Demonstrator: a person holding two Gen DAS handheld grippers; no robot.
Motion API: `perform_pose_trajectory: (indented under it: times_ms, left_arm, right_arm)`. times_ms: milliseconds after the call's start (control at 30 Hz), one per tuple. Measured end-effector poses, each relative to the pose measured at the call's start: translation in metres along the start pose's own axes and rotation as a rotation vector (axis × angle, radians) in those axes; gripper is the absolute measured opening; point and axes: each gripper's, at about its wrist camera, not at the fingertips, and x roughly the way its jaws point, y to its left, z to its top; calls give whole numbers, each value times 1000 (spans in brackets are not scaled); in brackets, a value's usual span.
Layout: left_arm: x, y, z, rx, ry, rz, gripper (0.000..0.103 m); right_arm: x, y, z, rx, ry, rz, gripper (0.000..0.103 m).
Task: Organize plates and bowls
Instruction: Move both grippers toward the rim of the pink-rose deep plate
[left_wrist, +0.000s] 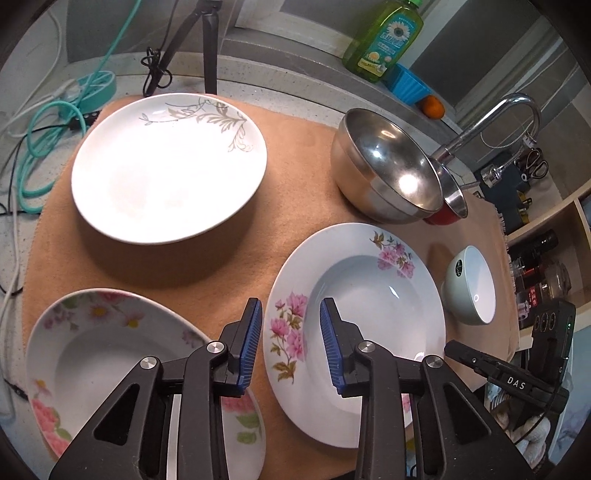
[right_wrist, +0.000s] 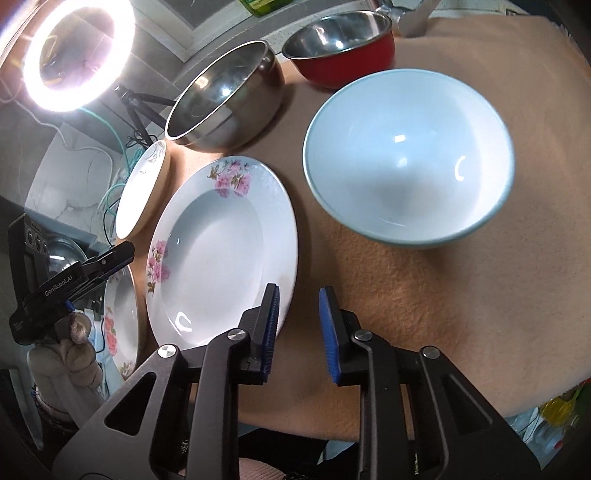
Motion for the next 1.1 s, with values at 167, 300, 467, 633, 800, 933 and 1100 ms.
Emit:
perform_pose_trajectory:
  times_ms: [167,300,467,633,800,933,1100]
  left_arm:
    - [10,6,5,-16,29,-9,31]
    - [14,10,6,-33,48,-25,28]
    - [18,11,8,-34,58,-31,25]
    - [20,11,9,-34,62,-35,23]
    - [22,11,10,-33,71,-35,23]
    - [25,11,10,-27,82,-33,23]
    - [26,8,9,-20,84,-25,23]
  right_arm:
    - [4,-5,3,24,17,26,20]
    - [7,-3,5,22,18,30,19]
    - [8,-2,7,24,21,37,16]
    - [4,-6,7,31,21,46,15]
    - [7,-6,7,37,24,56,14]
    - [9,-5,8,34,33,74,12]
    - [10,-5,10,32,38,74,12]
